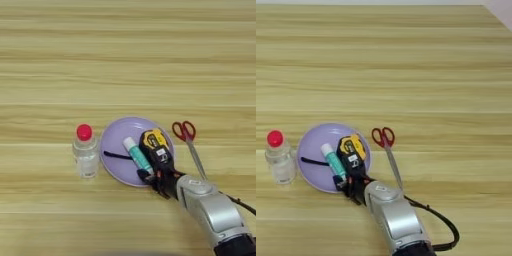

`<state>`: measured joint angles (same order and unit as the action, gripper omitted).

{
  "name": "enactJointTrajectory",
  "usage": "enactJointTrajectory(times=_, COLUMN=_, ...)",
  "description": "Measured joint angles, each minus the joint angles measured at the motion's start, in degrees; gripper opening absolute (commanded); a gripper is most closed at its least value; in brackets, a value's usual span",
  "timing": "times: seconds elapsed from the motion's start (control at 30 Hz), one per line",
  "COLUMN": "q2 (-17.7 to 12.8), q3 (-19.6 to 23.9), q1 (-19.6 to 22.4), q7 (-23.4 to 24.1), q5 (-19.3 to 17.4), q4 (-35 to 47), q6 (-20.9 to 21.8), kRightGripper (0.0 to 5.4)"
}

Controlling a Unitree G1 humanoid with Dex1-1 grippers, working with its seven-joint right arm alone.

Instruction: Move the objects on the table

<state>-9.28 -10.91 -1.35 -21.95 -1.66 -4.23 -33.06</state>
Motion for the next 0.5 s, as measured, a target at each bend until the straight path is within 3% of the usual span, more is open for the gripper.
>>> enactJointTrajectory(times=0.5, q2=0.0, q3=0.2, q1=-0.1, q7=0.0, q5=0.0, q4=2.1, q6=2.9, kRightGripper=1.66)
